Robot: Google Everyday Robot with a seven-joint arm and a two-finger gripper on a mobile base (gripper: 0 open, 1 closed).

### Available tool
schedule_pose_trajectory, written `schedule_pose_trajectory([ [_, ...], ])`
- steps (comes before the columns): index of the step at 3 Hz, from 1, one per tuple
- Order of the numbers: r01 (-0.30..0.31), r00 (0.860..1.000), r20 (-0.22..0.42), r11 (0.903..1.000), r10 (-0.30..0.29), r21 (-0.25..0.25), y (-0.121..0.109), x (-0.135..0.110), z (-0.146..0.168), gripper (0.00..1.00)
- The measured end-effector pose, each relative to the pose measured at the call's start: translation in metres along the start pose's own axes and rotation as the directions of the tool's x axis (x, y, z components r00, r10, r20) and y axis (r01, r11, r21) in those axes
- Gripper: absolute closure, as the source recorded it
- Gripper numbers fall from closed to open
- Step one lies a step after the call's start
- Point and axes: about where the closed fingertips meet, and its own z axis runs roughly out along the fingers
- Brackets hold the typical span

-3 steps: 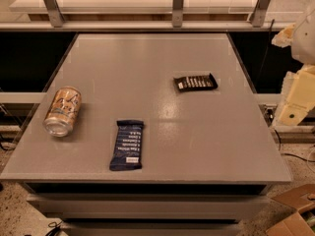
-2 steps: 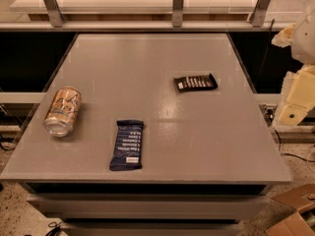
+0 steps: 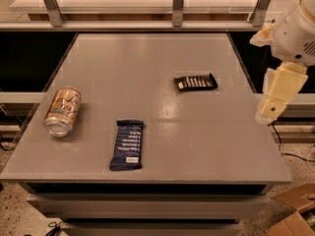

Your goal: Move rxbar chocolate near orange can

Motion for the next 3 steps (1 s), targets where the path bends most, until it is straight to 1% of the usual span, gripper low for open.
schedule_pose_trajectory([
  [1,0.077,0.996,0.048,0.9956,-0.075,-0.054,-0.016,-0.020,0.032,0.00],
  [2,0.157,0.985,0.085,0.9826,-0.149,-0.099,-0.034,-0.040,0.069,0.00],
  [3,0.215,0.974,0.100,0.9679,-0.203,-0.130,-0.060,-0.059,0.113,0.00],
])
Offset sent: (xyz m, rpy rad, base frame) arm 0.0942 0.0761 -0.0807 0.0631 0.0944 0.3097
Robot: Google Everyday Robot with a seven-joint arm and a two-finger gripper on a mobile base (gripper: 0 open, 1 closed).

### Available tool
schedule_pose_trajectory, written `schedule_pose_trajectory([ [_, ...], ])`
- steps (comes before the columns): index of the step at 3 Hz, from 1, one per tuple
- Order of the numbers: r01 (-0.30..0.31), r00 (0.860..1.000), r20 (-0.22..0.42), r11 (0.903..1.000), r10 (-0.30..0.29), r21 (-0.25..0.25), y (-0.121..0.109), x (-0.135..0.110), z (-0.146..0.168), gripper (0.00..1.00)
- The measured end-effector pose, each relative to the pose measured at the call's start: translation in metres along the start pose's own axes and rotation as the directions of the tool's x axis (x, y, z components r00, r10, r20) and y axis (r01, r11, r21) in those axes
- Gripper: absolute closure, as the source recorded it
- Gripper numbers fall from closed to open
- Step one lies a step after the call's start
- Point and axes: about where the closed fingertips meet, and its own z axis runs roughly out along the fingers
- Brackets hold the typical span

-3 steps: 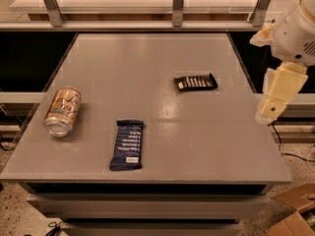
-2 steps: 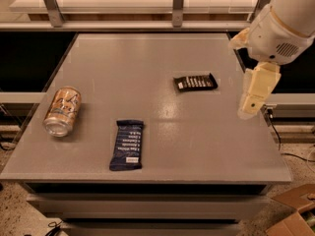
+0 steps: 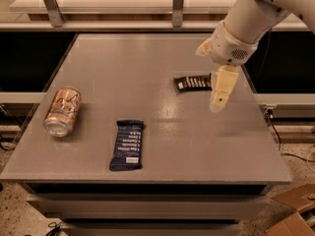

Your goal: Move rxbar chocolate near orange can

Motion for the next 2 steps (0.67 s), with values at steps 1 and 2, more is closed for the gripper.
schedule_pose_trajectory([
  [1,-0.004,1.000,-0.008,0.9999,0.004,0.011,-0.002,0.001,0.002,0.00],
  [2,0.043,0.998,-0.052,0.9974,-0.040,0.058,-0.018,0.003,0.002,0.00],
])
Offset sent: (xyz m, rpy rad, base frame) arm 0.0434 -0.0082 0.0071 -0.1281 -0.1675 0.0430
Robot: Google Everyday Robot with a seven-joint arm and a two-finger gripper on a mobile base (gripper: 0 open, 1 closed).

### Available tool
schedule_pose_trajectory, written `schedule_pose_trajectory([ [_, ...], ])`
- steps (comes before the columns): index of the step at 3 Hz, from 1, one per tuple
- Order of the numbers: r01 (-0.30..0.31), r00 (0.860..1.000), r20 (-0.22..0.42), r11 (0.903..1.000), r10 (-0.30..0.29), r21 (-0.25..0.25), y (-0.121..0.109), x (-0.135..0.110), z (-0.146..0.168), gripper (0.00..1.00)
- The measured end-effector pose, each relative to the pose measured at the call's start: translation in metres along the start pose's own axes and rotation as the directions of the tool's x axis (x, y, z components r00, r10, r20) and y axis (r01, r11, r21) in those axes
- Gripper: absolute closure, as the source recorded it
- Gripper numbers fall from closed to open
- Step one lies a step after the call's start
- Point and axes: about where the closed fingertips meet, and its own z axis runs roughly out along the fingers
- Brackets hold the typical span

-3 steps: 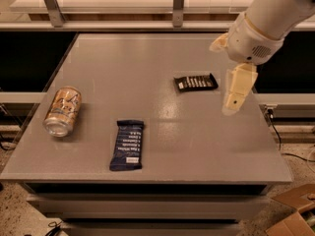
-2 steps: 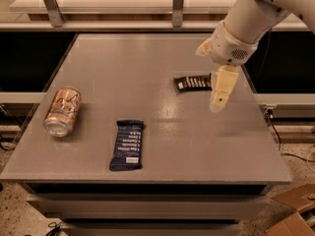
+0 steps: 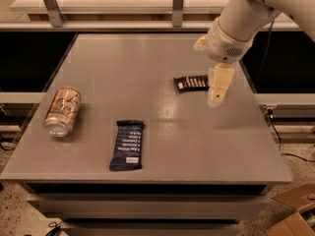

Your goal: Move rxbar chocolate near orange can

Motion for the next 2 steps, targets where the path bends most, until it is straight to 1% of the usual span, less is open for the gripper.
schedule_pose_trajectory([
  [1,0.080,0.996,-0.036,0.9968,-0.080,0.004,-0.023,0.002,0.006,0.00],
  [2,0.158,0.986,-0.052,0.9869,-0.159,-0.034,-0.039,-0.003,0.021,0.00],
])
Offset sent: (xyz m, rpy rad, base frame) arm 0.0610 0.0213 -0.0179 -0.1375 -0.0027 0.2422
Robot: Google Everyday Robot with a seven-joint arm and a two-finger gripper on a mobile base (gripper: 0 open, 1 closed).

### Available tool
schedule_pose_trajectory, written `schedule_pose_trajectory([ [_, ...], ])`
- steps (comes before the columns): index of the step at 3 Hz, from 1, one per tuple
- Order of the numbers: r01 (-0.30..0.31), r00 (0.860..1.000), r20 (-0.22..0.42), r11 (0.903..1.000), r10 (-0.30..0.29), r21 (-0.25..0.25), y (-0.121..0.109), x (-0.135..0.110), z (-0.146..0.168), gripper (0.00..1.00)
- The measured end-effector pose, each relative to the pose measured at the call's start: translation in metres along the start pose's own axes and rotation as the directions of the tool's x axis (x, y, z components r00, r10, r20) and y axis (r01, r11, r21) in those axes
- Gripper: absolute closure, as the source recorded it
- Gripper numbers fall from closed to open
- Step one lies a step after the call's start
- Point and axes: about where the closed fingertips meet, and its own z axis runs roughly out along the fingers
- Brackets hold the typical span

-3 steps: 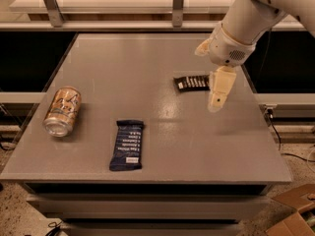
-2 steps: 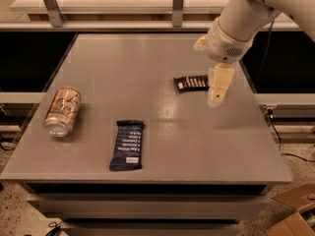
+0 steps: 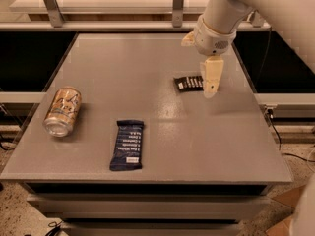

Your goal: Move rxbar chocolate near orange can

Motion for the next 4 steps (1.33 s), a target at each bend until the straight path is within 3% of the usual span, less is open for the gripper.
schedule_pose_trajectory([
  [1,0.054,0.998,-0.009,0.9977,-0.054,-0.042,-0.010,-0.005,0.018,0.00],
  [3,0.054,0.998,-0.024,0.9954,-0.056,-0.079,-0.014,0.006,0.047,0.00],
  [4,0.042,0.999,-0.024,0.9954,-0.045,-0.086,-0.016,0.013,0.054,0.17],
])
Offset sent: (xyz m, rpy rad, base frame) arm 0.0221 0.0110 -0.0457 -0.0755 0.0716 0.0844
